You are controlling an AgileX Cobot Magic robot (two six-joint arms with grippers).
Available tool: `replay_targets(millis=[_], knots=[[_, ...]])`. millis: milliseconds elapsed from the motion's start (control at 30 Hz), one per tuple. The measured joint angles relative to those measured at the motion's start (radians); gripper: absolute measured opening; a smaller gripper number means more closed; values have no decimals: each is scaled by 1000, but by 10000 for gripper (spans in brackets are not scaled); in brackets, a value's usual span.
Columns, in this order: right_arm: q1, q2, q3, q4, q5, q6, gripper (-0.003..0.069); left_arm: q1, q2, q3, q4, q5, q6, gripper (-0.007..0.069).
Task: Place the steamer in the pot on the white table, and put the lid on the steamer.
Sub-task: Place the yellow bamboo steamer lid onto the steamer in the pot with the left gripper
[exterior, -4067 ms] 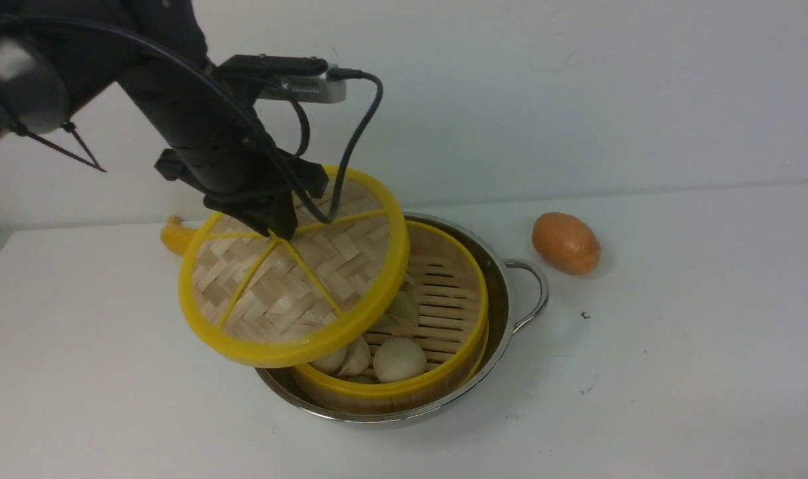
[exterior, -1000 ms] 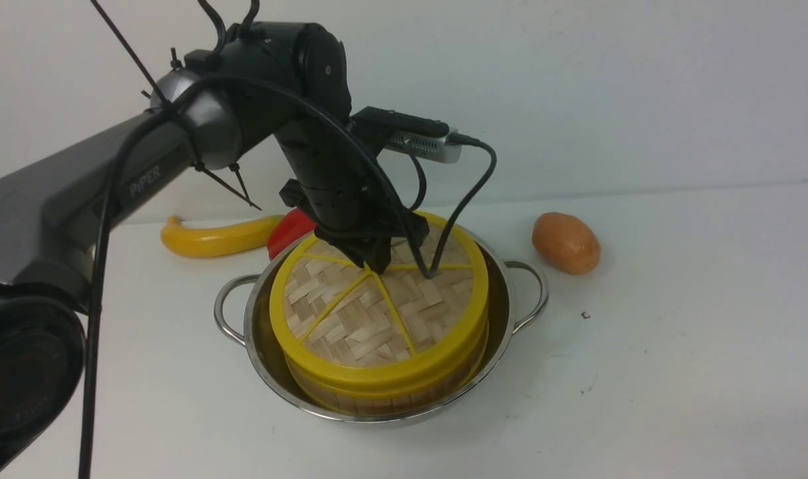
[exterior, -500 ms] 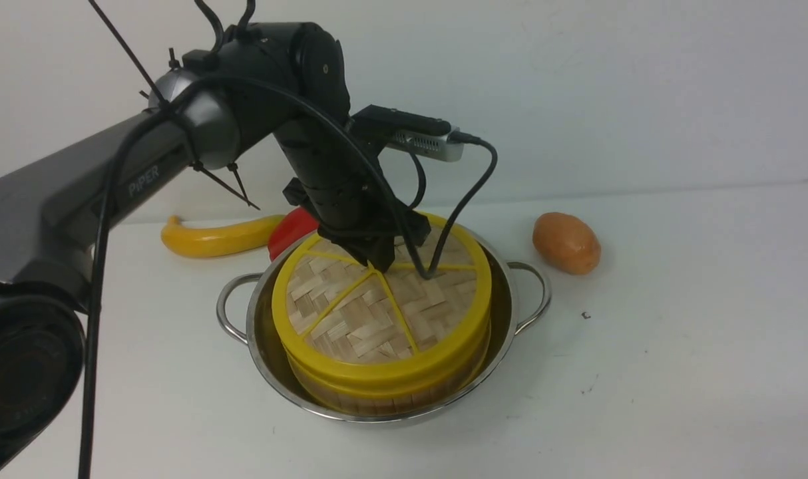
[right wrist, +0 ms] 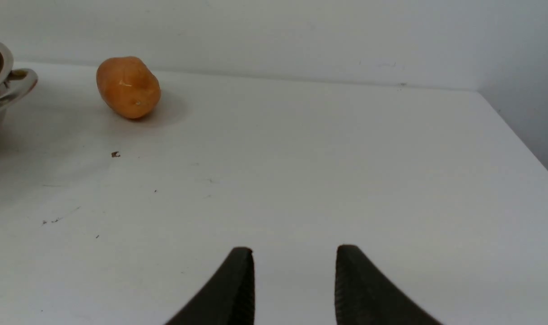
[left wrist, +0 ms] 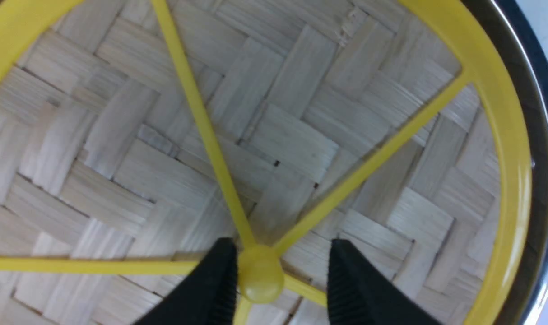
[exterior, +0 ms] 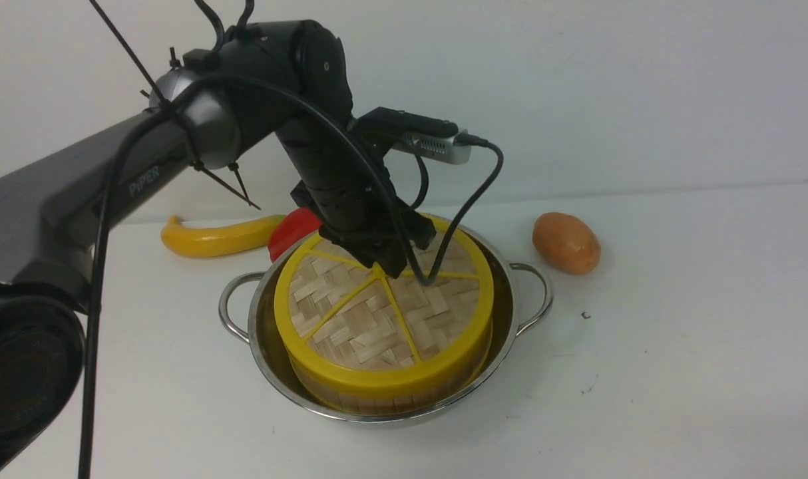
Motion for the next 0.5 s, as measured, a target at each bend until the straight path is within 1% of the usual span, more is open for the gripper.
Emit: replay_targets(millis=[100, 167, 500], knots=[[0, 0, 0, 0, 0, 0, 241, 0, 0, 0, -5, 7, 4, 310], [0, 0, 0, 0, 0, 0, 241, 0, 0, 0, -6, 7, 4, 316], [0, 0, 0, 0, 0, 0, 241, -1, 0, -4, -7, -11, 10, 321]])
